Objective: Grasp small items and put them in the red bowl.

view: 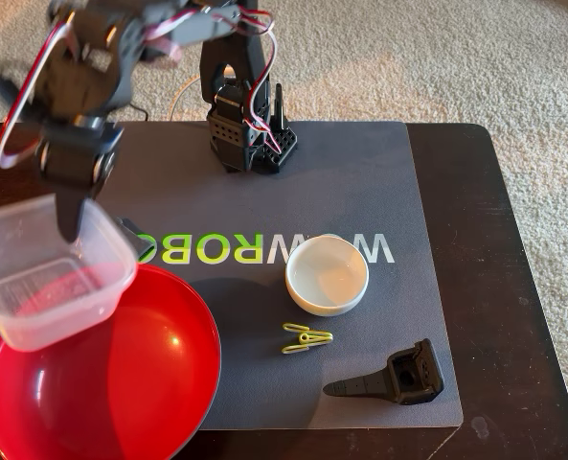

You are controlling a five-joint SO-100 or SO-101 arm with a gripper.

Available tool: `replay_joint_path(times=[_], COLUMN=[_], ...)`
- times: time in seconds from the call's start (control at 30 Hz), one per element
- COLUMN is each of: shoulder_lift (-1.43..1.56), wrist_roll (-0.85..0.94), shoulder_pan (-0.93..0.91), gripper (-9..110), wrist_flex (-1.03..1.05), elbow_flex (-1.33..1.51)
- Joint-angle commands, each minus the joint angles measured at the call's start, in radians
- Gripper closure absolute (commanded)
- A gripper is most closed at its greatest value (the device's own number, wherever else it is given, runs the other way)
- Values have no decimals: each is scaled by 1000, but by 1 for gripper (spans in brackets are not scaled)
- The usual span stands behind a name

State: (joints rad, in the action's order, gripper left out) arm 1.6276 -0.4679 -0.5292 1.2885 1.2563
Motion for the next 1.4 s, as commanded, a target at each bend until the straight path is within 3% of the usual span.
replay_joint_path(times=[0.0,0.23,0.43,0.53,0.67,0.9,1.07,1.37], shoulder_lift=[-75,-290,-390,-235,213,672,640,413], wrist_roll=[-11,-25,-29,-35,-80,-229,-268,-225], shoulder_pan=[-15,14,25,38,140,580,799,792], gripper=[101,101,88,85,80,78,78,76], wrist_flex=[-57,-175,-209,-204,-189,-74,-51,-98], elbow_flex=[6,26,29,106,278,514,785,930])
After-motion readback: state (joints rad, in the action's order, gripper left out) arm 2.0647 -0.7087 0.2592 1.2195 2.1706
